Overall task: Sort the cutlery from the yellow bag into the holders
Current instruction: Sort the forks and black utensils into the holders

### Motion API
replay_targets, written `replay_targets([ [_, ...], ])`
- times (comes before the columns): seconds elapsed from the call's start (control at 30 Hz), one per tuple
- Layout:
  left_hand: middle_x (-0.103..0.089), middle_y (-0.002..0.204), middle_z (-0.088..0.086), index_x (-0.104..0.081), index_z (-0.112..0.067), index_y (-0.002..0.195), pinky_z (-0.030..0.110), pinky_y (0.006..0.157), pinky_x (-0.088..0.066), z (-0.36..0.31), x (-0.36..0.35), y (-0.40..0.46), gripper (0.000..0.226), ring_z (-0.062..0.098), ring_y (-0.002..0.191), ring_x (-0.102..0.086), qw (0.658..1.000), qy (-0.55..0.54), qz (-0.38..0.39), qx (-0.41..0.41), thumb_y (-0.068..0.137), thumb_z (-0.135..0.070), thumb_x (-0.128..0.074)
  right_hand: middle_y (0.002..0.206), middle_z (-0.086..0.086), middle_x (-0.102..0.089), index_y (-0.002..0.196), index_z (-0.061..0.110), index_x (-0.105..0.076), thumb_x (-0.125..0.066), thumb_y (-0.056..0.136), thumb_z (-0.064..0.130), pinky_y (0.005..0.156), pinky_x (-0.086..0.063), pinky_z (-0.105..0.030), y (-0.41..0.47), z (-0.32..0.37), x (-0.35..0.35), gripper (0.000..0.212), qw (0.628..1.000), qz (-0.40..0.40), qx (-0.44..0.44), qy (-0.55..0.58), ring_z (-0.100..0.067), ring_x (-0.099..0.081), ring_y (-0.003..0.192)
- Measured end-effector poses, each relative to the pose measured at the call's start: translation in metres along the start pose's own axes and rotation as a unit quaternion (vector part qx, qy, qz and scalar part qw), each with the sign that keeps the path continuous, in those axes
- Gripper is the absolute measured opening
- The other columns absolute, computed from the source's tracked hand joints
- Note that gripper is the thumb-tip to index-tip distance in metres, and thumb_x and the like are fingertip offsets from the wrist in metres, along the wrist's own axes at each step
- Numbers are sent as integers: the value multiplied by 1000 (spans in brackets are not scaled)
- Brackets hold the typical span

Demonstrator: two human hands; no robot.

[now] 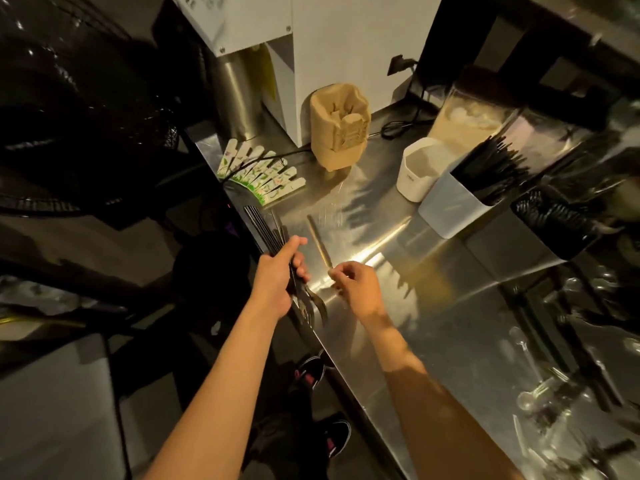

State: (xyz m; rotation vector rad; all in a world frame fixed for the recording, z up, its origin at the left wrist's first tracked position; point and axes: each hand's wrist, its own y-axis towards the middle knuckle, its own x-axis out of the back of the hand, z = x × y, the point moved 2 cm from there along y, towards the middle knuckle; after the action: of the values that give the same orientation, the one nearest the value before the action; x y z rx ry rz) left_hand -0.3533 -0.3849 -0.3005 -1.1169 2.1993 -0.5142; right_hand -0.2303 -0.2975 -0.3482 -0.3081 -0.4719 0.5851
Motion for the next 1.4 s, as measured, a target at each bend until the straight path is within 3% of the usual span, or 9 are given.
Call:
replay_targets([
  [0.13,-37,52,-3,-63,3,110,27,44,-37,-7,-23,-4,33,12,43,-37,1000,13,-5,-12,91,-21,-72,64,-10,-56,76,7,-66,-66,93,6,43,-39,-24,-21,35,27,17,986,3,34,162,-14,-49,44],
  [0.3,-37,51,-2,-54,-10,73,26,42,-34,-29,-61,-6,27,10,40,-35,999,15,15,-45,92,-19,-71,60,-8,-55,76,6,-71,-70,89,4,44,-33,-22,-32,62,62,13,973,-52,31,223,-12,-42,45],
  [0.5,-38,50,-3,-59,-6,88,24,39,-32,-43,-100,0,16,10,39,-34,999,-2,40,-33,95,-18,-66,64,-3,-59,93,6,-72,-67,89,-5,52,-43,-21,-36,87,103,12,963,-53,34,261,-12,-50,54],
  [0.7,-38,50,-4,-58,-10,79,23,37,-32,-47,-145,11,18,8,38,-34,997,-38,53,33,94,-14,-67,80,-13,-64,100,2,-68,-64,92,-4,60,-53,-19,-21,109,138,11,837,-234,31,493,-14,-60,62],
  [0.83,-40,53,-3,-66,-8,97,22,37,-32,-48,-166,24,15,9,40,-34,996,-15,73,56,95,-23,-65,93,-10,-68,100,11,-71,-60,100,14,70,-56,-26,-15,130,171,11,837,-364,148,381,-13,-66,81],
  [1.0,-43,57,-1,-63,-17,111,20,38,-29,-57,-194,38,21,10,39,-33,984,-8,140,106,102,-29,-48,97,-13,-66,103,13,-63,-52,104,17,72,-59,-27,-1,163,215,12,815,-497,242,174,-15,-68,80],
  [1.13,-55,65,3,-67,-9,111,24,39,-38,-63,-212,41,23,12,42,-44,974,14,207,88,103,-18,-47,96,5,-61,104,19,-65,-53,102,20,81,-58,-38,37,159,231,12,846,-492,206,18,-20,-66,90],
  [1.27,-70,80,10,-67,-4,108,25,54,-53,-74,-229,37,20,17,58,-64,965,-5,248,80,102,-7,-48,113,2,-57,139,9,-53,-60,98,21,90,-42,-24,65,142,228,43,925,-372,54,-59,-13,-57,106],
  [1.4,-75,98,13,-66,-4,110,29,68,-59,-81,-244,37,22,22,84,-74,950,-39,297,89,100,0,-47,128,3,-55,140,13,-54,-58,99,27,104,-40,-26,54,147,211,43,912,-401,77,-29,-10,-50,121],
])
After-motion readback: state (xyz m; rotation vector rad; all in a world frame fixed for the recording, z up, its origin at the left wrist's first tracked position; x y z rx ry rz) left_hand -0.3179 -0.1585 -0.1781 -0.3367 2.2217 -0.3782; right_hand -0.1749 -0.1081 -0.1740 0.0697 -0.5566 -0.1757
